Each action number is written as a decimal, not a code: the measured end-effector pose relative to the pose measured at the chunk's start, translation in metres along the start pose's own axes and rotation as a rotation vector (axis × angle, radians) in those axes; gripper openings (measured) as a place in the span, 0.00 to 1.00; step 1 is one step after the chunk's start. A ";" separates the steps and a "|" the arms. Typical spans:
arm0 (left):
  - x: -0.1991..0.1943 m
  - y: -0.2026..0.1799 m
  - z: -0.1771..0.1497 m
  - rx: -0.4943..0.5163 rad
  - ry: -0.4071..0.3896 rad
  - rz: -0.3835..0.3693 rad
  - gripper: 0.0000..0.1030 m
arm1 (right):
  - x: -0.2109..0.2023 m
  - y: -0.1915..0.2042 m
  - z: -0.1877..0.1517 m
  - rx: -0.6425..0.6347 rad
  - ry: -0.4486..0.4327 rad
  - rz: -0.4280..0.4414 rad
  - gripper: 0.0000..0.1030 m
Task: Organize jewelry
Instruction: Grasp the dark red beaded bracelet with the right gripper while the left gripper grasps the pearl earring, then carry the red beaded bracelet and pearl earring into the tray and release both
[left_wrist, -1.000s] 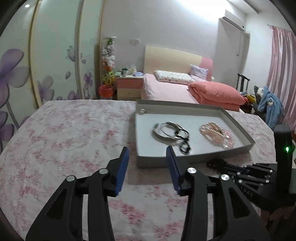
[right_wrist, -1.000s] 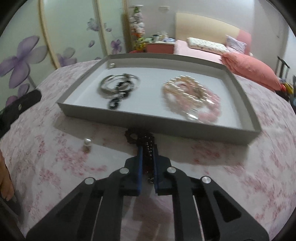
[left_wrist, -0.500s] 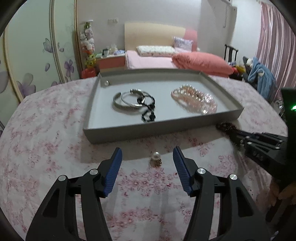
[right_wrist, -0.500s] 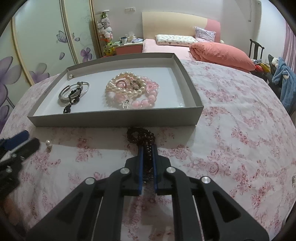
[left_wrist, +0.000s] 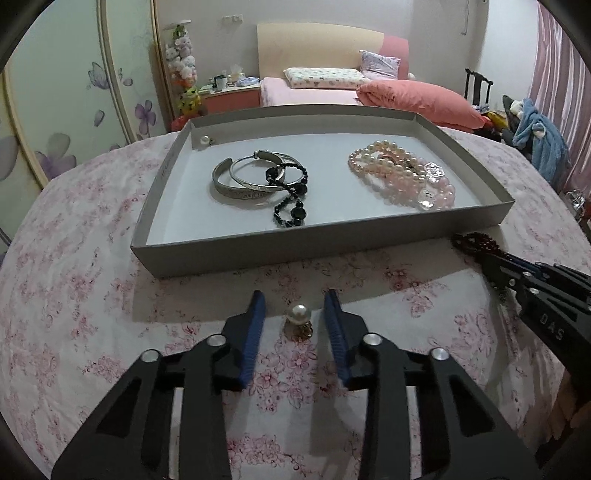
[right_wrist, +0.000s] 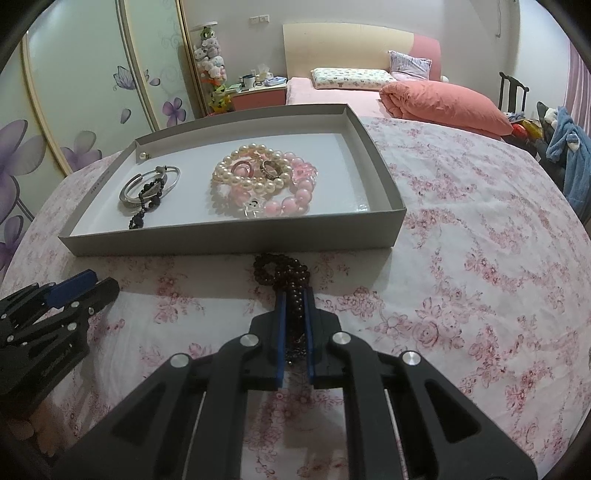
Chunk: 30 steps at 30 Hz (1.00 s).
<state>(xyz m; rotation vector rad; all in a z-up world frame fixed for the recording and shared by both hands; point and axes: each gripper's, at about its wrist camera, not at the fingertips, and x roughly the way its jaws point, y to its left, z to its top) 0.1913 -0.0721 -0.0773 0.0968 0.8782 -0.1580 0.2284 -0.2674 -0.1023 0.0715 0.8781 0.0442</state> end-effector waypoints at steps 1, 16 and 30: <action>0.000 0.000 0.000 0.001 -0.001 0.007 0.19 | 0.000 0.000 0.000 0.000 0.000 0.000 0.10; -0.008 0.025 -0.008 -0.035 0.001 0.051 0.14 | -0.001 0.009 -0.004 -0.027 0.003 0.009 0.10; -0.014 0.037 -0.012 -0.067 -0.011 0.022 0.14 | -0.012 0.004 -0.006 0.019 -0.048 0.053 0.09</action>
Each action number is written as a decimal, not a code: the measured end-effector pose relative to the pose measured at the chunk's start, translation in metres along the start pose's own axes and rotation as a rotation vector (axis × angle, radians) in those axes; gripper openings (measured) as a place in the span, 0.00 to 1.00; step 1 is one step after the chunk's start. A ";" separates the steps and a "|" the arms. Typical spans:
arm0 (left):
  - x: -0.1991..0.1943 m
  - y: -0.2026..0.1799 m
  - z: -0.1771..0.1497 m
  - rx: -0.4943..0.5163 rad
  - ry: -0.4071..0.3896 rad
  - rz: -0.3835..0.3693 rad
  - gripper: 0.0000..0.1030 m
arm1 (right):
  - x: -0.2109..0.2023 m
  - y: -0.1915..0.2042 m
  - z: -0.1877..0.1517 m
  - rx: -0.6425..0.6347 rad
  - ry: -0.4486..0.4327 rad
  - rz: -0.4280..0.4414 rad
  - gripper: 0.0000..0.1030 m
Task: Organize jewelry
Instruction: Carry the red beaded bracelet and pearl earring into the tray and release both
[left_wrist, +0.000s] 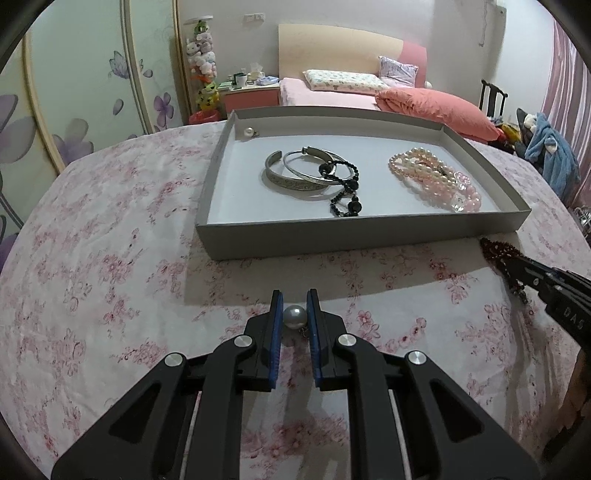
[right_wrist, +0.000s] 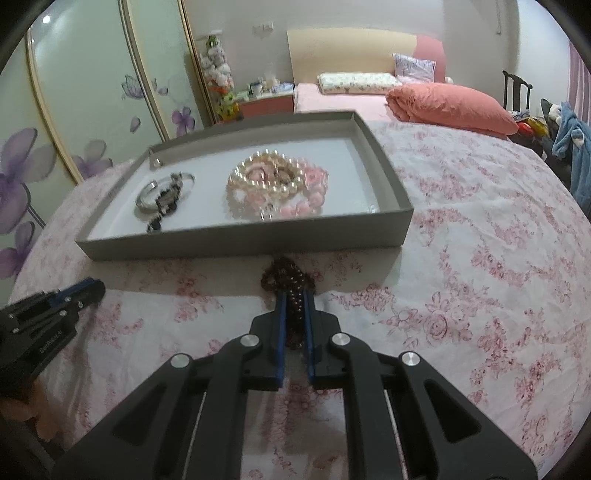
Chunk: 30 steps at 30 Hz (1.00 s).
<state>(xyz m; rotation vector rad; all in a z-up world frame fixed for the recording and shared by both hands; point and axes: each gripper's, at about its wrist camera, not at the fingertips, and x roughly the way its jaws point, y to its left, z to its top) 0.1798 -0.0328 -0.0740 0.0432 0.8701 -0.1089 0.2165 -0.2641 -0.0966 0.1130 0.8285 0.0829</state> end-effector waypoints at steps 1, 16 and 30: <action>-0.002 0.002 -0.001 -0.007 -0.007 -0.001 0.13 | -0.004 0.000 0.001 0.003 -0.017 0.004 0.09; -0.047 0.005 0.002 -0.024 -0.197 0.003 0.14 | -0.061 0.025 0.005 -0.026 -0.244 0.053 0.09; -0.071 -0.006 0.008 0.008 -0.350 0.052 0.14 | -0.100 0.045 0.005 -0.061 -0.425 0.029 0.09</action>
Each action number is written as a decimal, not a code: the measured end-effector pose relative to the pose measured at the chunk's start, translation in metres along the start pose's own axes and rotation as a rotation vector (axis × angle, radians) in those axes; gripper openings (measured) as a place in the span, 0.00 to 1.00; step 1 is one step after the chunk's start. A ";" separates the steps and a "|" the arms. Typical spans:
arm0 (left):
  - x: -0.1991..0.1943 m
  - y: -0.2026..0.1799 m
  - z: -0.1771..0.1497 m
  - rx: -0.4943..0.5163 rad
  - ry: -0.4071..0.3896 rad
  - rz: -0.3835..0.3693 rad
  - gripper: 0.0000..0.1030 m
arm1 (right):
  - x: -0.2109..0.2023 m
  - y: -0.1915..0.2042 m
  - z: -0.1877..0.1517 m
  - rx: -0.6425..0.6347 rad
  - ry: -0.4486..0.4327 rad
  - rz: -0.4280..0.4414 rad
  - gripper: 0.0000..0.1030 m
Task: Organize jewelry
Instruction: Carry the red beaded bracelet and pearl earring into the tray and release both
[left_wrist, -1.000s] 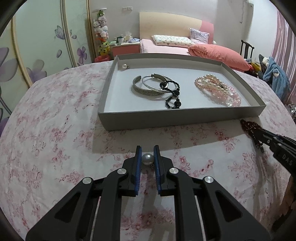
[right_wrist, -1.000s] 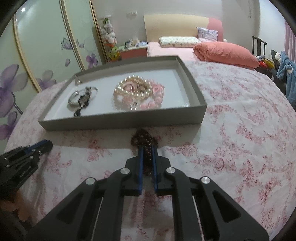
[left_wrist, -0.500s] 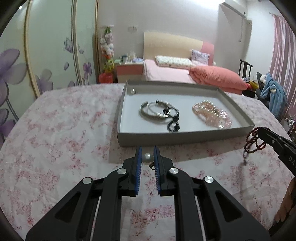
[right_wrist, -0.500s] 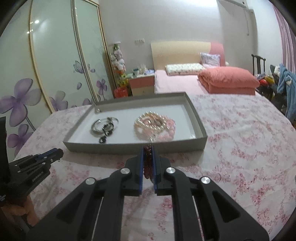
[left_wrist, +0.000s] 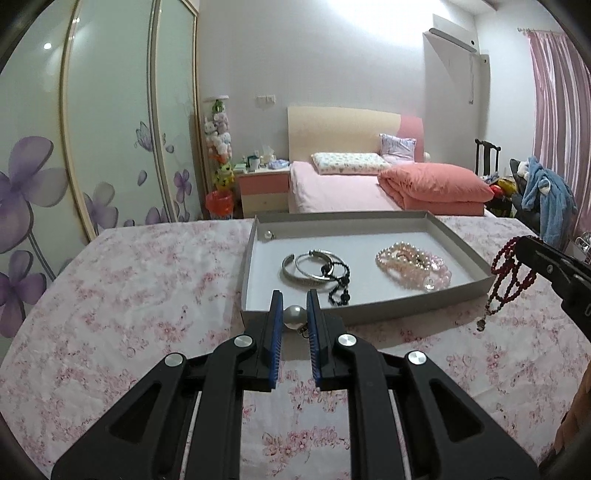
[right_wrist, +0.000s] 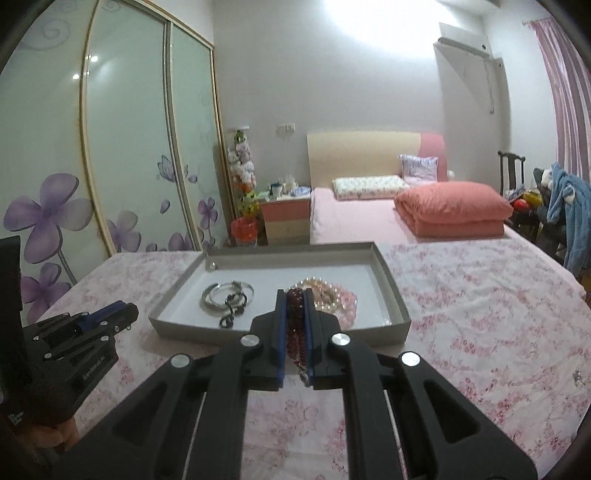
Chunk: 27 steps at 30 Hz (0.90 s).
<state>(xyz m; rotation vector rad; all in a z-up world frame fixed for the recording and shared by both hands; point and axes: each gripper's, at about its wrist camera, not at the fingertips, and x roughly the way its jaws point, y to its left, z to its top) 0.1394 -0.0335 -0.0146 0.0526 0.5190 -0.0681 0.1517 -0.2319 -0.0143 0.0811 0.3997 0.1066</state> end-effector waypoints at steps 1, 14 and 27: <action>-0.002 -0.001 0.000 0.001 -0.007 0.001 0.14 | -0.001 0.001 0.001 -0.003 -0.010 -0.002 0.09; -0.009 -0.003 0.006 -0.005 -0.065 0.005 0.14 | -0.008 0.014 0.009 -0.036 -0.084 -0.015 0.09; -0.010 0.000 0.011 -0.022 -0.089 -0.010 0.14 | -0.006 0.012 0.011 -0.039 -0.102 -0.024 0.09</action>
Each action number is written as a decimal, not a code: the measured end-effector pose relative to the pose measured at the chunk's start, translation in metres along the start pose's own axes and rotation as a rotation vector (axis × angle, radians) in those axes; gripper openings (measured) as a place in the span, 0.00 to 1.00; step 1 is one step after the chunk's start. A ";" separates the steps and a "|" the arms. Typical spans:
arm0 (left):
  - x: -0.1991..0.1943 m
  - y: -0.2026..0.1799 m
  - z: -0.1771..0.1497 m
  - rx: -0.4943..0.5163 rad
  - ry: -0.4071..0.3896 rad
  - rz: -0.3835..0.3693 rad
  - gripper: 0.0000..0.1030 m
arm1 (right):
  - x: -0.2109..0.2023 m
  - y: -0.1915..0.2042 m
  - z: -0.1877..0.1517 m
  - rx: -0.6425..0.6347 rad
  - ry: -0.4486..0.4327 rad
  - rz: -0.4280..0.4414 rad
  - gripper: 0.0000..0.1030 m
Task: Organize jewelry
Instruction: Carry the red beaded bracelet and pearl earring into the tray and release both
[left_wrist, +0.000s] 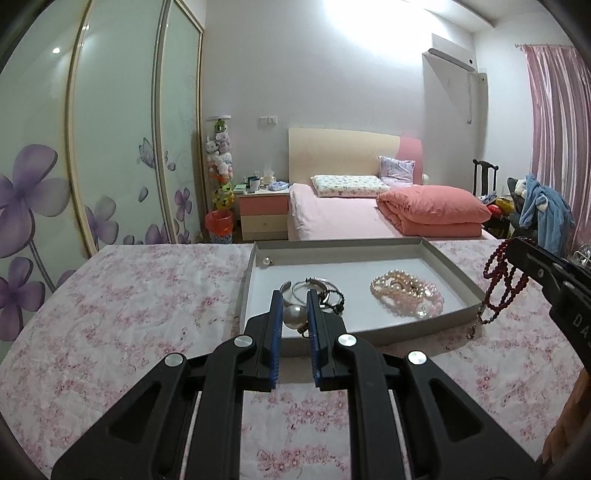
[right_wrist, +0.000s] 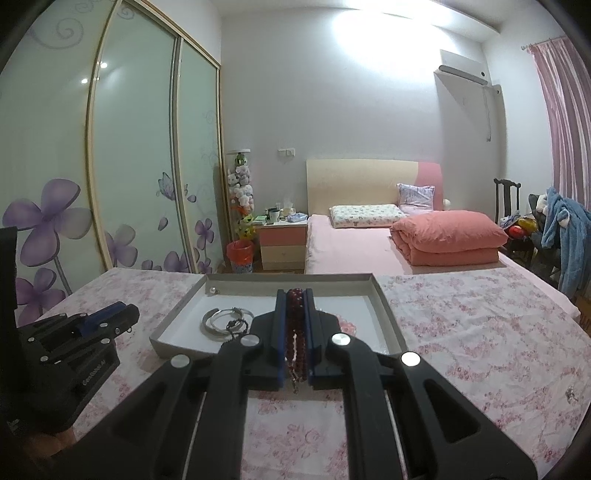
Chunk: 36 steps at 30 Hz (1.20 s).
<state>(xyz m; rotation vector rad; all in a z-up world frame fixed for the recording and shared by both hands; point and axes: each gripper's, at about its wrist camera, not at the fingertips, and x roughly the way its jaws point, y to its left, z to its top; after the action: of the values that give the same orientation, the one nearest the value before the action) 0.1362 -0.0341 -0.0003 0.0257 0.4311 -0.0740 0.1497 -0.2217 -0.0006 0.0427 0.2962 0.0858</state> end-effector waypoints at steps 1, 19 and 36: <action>0.000 0.001 0.002 -0.004 -0.006 -0.005 0.14 | 0.001 -0.001 0.002 0.001 -0.006 -0.002 0.09; 0.039 -0.010 0.024 -0.023 -0.058 -0.035 0.14 | 0.058 -0.011 0.017 0.033 -0.041 -0.028 0.09; 0.084 -0.015 0.020 -0.008 0.000 -0.072 0.14 | 0.123 -0.019 0.012 0.074 0.067 -0.002 0.09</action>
<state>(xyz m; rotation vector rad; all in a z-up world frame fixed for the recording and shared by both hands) 0.2194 -0.0551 -0.0168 0.0021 0.4323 -0.1430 0.2716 -0.2303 -0.0255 0.1129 0.3667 0.0739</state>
